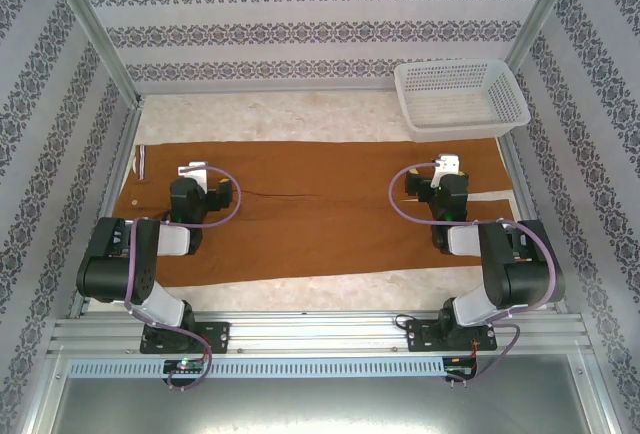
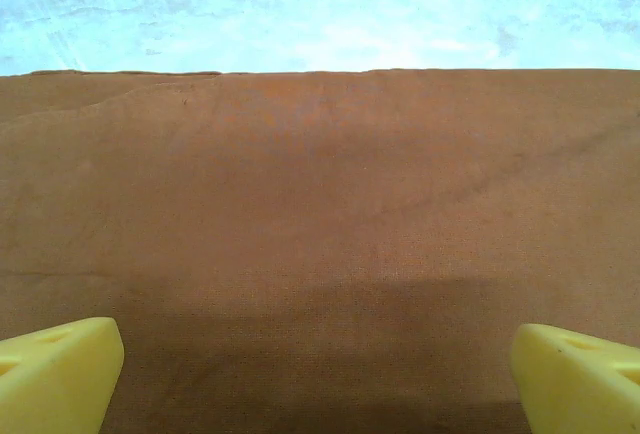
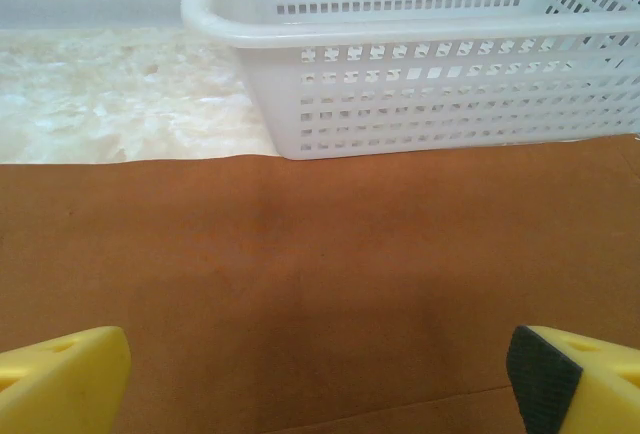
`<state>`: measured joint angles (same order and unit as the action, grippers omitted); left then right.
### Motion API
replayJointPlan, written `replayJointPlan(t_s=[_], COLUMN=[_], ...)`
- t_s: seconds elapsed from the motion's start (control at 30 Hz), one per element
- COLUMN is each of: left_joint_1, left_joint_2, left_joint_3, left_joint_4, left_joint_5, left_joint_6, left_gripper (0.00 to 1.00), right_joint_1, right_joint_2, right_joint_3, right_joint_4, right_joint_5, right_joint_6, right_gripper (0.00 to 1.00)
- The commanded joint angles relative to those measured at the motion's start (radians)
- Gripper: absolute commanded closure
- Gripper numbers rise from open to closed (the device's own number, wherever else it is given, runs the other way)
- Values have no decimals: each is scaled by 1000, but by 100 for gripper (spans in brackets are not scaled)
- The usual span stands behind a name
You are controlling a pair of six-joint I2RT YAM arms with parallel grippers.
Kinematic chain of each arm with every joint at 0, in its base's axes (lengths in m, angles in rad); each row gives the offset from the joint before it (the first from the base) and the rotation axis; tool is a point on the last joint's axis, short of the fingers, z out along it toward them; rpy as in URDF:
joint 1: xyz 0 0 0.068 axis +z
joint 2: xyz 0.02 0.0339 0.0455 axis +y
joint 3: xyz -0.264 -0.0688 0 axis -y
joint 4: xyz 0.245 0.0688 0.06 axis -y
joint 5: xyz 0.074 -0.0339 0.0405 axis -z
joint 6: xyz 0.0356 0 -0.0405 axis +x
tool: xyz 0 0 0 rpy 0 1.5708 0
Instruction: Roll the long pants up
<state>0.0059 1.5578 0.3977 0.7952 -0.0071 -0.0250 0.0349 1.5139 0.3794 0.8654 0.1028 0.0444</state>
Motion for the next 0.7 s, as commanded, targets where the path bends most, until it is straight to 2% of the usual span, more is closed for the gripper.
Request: replayJointPlan(t_s=[0.0, 0.37, 0.5, 0.57, 0.67], left_joint_1=[-6, -6, -4, -3, 0], left_joint_2=[4, 4, -31, -79, -165], left_joint_3=[14, 16, 27, 72, 229], left_joint_4=[38, 36, -12, -138, -464], left_joint_5=[9, 9, -79, -108, -291], left_joint_6=[15, 14, -26, -39, -138], left_gripper=[0, 0, 0, 0, 0], right_joint_1=[-6, -10, -10, -13, -34], right_joint_2=[-6, -9, -10, -9, -12], right_joint_3=[5, 9, 10, 13, 21], right_joint_4=[24, 14, 11, 5, -7], right_joint_5=[-18, -41, -42, -67, -118], right_joint_6=[-12, -16, -14, -18, -7], right_gripper=[2, 2, 2, 2, 2])
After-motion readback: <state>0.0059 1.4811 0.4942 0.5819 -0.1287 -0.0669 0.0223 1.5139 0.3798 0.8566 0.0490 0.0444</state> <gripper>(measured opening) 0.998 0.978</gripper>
